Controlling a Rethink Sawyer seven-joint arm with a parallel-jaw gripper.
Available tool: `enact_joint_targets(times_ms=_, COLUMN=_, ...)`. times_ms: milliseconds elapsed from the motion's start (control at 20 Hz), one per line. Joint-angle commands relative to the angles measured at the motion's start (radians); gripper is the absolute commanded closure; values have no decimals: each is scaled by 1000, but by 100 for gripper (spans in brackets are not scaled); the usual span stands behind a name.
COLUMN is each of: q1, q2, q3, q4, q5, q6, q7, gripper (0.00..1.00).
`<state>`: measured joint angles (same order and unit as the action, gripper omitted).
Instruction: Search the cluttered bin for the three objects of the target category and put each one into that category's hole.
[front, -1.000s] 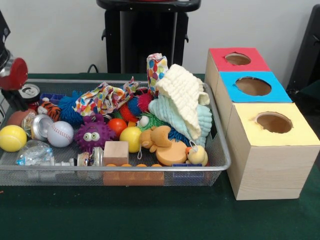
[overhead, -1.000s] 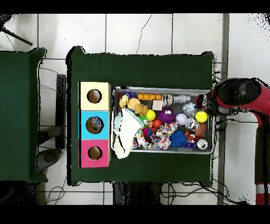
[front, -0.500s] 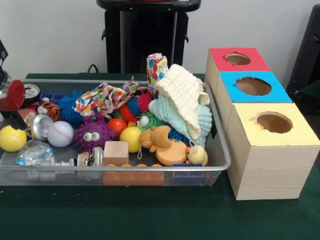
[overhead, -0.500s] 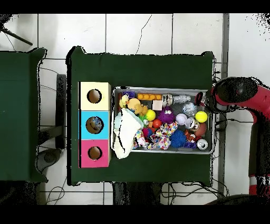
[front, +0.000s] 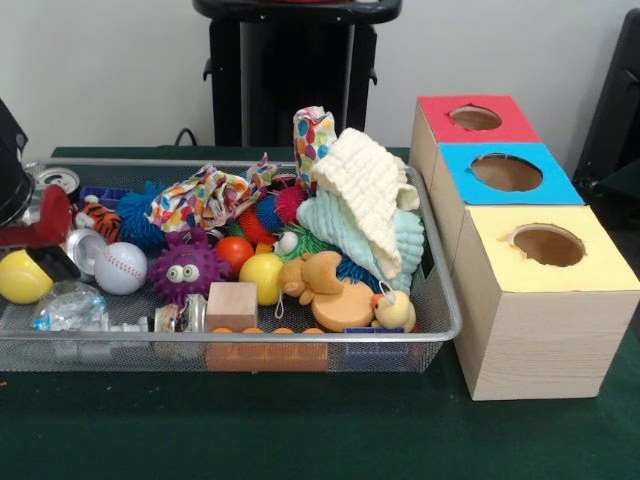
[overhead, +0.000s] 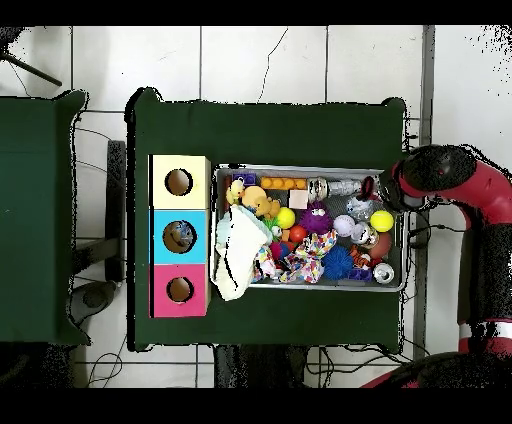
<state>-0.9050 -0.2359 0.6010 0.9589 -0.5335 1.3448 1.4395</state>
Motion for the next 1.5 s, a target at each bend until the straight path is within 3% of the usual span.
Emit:
enact_joint_targets(times_ms=50, q1=32, q2=74, q3=56, q4=-106, q5=-31, q6=70, q7=-382, gripper=100)
enact_joint_targets(times_ms=400, q1=49, q2=78, q3=51, q4=-152, q5=-37, q6=3, q7=-400, gripper=100)
enact_joint_targets(times_ms=900, q1=72, q2=88, q3=34, q4=-225, q5=-60, q6=1, q7=-432, gripper=100)
enact_joint_targets(times_ms=1200, q1=87, q2=118, q3=37, q4=-285, q5=-76, q6=20, q7=-484, gripper=100)
enact_joint_targets(times_ms=1500, q1=94, q2=154, q3=24, q4=-301, q5=-55, q6=132, q7=-516, gripper=100)
